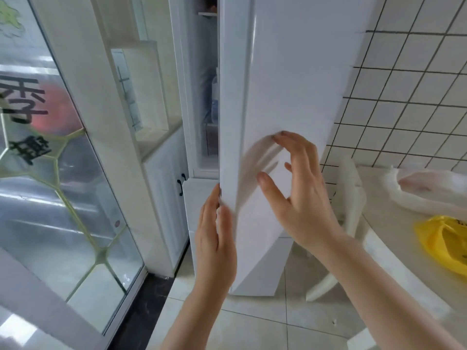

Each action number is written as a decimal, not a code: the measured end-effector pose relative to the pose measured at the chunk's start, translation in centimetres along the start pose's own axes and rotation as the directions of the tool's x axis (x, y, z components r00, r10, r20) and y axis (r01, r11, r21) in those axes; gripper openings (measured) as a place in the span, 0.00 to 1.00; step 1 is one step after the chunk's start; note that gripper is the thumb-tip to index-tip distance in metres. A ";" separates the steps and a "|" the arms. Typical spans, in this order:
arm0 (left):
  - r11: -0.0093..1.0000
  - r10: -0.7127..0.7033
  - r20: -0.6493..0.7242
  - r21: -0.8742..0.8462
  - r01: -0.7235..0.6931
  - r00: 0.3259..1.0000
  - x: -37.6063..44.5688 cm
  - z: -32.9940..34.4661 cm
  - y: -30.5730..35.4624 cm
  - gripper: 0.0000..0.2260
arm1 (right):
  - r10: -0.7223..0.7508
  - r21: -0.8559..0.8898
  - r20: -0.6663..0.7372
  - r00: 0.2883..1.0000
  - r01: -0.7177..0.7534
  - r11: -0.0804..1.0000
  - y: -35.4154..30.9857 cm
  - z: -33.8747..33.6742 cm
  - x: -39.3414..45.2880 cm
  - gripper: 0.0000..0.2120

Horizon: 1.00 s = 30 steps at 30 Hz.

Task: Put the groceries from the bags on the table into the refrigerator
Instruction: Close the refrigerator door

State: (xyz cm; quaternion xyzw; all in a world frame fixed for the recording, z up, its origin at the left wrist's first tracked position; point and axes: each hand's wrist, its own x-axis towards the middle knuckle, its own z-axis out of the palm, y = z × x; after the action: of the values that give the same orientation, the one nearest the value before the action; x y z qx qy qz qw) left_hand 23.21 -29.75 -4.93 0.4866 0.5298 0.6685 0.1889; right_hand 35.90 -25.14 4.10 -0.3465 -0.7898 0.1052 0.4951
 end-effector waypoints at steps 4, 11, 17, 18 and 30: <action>1.000 -0.025 -0.065 -0.008 0.025 0.998 3.4 -0.9 -1.6 0.25 | -0.078 -0.060 0.000 0.997 0.078 0.995 0.7 3.5 2.3 0.24; 0.997 -0.004 -0.267 0.079 0.027 0.964 9.8 -1.6 -5.7 0.16 | -0.213 -0.132 0.108 0.971 0.226 0.965 4.2 8.2 6.5 0.24; 0.993 -0.067 -0.354 0.066 0.097 0.933 15.8 -2.2 -8.3 0.10 | -0.372 -0.162 0.116 0.921 0.387 0.908 7.4 11.7 11.1 0.19; 0.993 -0.067 -0.356 0.071 0.098 0.932 16.8 -2.3 -8.7 0.11 | -0.401 -0.162 0.114 0.909 0.415 0.895 8.0 12.4 11.8 0.18; 0.994 -0.110 -0.297 -0.042 0.102 0.948 26.8 -2.6 -13.4 0.14 | -0.622 -0.505 0.317 0.716 0.682 0.529 13.4 20.1 19.1 0.22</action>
State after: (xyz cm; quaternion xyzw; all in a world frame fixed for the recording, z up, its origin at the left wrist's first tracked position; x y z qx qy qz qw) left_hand 5.25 -5.60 -4.76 0.3481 0.5689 0.7301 0.1486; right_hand 19.47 0.75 1.06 -0.1561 -0.8755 -0.3211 0.3255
